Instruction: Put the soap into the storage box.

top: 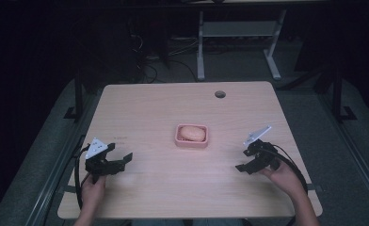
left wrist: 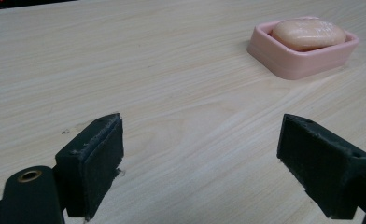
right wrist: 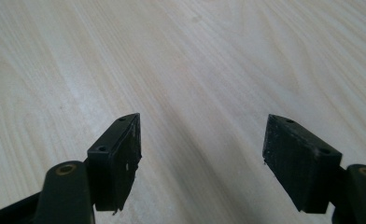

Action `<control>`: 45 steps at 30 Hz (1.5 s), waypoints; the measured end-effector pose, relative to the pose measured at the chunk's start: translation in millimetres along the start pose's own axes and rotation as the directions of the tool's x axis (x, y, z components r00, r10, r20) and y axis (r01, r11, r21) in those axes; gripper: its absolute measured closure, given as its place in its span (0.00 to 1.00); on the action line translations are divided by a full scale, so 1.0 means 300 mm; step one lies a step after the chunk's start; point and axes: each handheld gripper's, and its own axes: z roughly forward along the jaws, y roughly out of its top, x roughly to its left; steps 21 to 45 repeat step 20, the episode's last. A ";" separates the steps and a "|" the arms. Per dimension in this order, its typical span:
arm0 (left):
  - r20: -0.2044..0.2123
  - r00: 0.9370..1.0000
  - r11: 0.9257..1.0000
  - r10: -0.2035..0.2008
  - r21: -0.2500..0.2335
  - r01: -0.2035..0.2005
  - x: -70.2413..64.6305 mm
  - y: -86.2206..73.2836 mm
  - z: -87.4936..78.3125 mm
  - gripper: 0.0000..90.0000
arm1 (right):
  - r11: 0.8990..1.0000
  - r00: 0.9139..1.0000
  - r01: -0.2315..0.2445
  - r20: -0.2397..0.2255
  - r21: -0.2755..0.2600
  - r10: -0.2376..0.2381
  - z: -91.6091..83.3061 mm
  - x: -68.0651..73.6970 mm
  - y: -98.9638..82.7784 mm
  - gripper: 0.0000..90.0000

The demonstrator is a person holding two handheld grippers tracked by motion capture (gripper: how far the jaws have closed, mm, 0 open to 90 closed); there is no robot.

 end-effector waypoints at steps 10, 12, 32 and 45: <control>0.008 1.000 1.000 0.004 0.013 -0.004 -0.005 -0.001 0.007 0.16 | 0.999 1.000 -0.003 0.013 -0.040 0.003 -0.025 0.039 -0.061 0.31; 0.007 1.000 1.000 0.007 0.019 -0.007 -0.007 -0.001 0.010 0.16 | 0.999 1.000 -0.004 0.016 -0.053 0.005 -0.029 0.044 -0.076 0.31; -0.003 1.000 0.999 -0.002 0.038 0.002 -0.008 -0.001 0.022 0.16 | 0.995 0.999 -0.014 0.039 -0.101 0.018 -0.039 0.075 -0.129 0.30; -0.003 1.000 0.999 -0.002 0.038 0.002 -0.008 -0.001 0.022 0.16 | 0.995 0.999 -0.014 0.039 -0.101 0.018 -0.039 0.075 -0.129 0.30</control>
